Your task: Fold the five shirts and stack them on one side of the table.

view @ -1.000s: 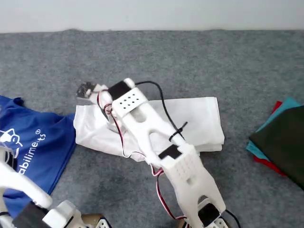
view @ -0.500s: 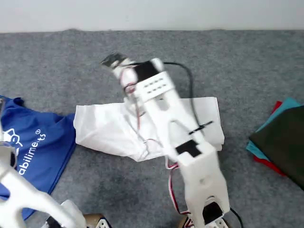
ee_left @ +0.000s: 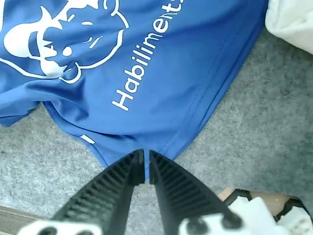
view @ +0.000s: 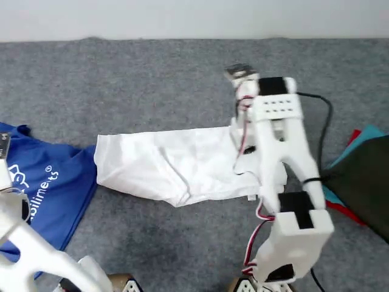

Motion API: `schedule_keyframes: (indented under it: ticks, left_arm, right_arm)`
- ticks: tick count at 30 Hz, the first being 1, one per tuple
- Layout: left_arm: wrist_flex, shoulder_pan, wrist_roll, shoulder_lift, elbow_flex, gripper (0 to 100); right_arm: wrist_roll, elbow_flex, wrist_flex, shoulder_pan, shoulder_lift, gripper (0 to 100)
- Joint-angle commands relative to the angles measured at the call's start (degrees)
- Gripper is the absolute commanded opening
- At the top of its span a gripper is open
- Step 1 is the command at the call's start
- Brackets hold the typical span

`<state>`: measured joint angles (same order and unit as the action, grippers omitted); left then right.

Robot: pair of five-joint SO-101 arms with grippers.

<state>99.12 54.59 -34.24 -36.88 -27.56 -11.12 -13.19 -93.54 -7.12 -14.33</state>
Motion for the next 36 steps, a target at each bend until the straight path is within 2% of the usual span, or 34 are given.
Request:
schedule_keyframes:
  ticks: [1,3,11,19,23,28,36]
  left_arm:
    - [1.2,-0.4,0.3,-1.1,0.1,4]
    - [1.2,-0.4,0.3,-1.1,0.2,4]
    - [1.2,-0.4,0.3,-1.1,0.2,4]
    - [1.2,-0.4,0.2,-1.1,0.2,4]
    - [1.3,-0.4,0.2,-1.1,0.2,4]
    - [1.3,-0.4,0.2,-1.1,0.2,4]
    - [1.3,-0.4,0.2,-1.1,0.4,4]
  right_arm:
    - [4.7,1.2,3.0,2.1,3.0,24.6]
    - [7.7,2.7,4.5,2.6,2.5,29.3]
    - [8.4,9.4,15.3,4.0,-2.6,28.1]
    - [8.7,9.1,19.6,5.8,-11.6,27.4]
    - [8.4,9.1,20.1,5.7,-15.2,20.8]
    - [8.3,9.1,19.7,5.6,-17.0,1.2]
    - [-0.2,9.2,17.3,7.0,-10.9,1.0]
